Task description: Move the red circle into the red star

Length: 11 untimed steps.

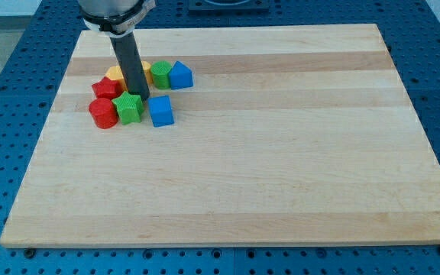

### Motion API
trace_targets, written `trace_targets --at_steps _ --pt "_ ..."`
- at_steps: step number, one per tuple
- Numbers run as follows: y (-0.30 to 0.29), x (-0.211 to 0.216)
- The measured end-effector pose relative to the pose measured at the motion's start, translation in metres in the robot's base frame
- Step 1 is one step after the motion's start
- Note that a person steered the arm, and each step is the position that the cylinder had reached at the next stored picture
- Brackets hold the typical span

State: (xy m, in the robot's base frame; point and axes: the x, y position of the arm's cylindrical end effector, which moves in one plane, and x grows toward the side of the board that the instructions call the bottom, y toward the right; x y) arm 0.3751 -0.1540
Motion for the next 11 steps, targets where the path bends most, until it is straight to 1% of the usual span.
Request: trace_targets --at_steps 2,3,4,5,6,7,8,9,10,11 --pt "0.000 0.019" --pt "0.000 0.022" --pt "0.007 0.008" --pt "0.023 -0.019" --pt "0.079 -0.020" --pt "0.133 -0.012" --pt "0.139 0.048" --pt "0.080 0.115" --pt "-0.042 0.145" --pt "-0.103 0.111"
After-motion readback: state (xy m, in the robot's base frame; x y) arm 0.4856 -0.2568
